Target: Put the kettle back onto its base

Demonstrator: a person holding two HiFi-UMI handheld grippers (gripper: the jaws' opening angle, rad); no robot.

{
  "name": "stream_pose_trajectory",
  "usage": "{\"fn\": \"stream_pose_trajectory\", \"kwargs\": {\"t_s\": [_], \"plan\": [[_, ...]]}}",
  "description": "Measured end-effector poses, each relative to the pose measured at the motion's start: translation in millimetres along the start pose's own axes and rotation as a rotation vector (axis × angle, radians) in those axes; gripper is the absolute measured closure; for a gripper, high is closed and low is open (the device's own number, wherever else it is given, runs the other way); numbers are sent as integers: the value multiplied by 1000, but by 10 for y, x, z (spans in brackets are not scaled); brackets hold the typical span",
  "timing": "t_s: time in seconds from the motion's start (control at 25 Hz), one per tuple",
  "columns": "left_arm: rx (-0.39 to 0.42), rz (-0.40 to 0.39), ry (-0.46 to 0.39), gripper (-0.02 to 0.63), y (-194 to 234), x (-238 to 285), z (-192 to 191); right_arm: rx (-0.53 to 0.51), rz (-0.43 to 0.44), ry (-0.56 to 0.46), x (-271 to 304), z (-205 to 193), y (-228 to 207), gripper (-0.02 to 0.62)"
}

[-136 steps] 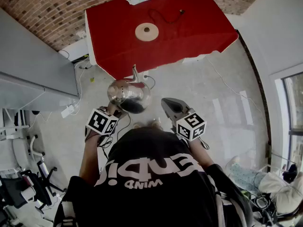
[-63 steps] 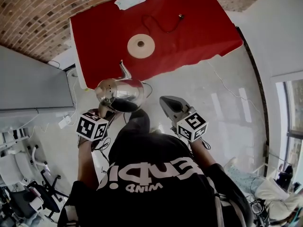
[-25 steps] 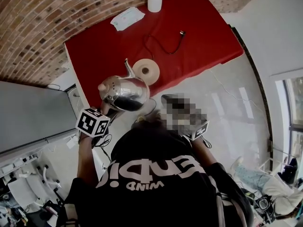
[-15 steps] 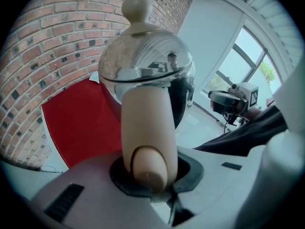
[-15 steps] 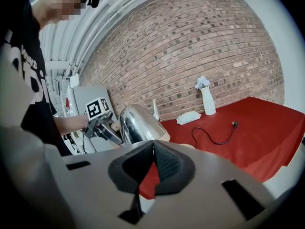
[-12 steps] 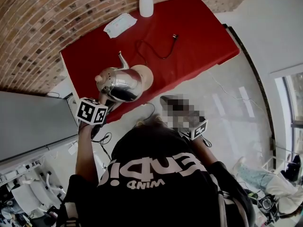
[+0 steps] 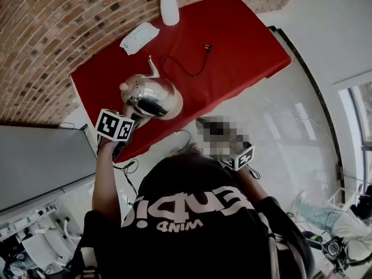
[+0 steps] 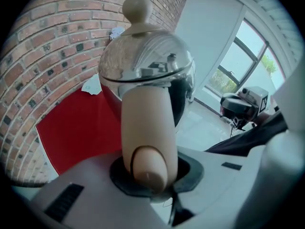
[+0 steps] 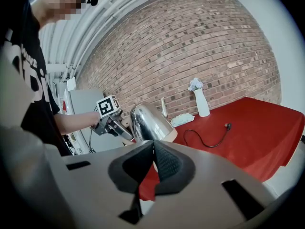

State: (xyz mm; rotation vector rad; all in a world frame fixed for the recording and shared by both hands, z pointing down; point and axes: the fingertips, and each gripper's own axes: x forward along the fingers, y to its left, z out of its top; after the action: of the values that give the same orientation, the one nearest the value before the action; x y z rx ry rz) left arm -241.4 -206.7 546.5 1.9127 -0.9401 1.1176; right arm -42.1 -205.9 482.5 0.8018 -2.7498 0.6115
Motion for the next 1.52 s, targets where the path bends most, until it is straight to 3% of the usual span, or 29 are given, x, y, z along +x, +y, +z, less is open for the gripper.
{"fn": "stream_pose_trajectory", "kwargs": {"t_s": [0.32,1.0,1.52], "plan": [[15,4,33,549,-5,198,129,23,-9,-10,-35,-18,-154,572],[-1,28,100,549,41,634,3,40,-28,2,-79,-60,-345,572],[70,97,147,549,65,669,-11,47,-31,7,-102,-100,-399,572]]}}
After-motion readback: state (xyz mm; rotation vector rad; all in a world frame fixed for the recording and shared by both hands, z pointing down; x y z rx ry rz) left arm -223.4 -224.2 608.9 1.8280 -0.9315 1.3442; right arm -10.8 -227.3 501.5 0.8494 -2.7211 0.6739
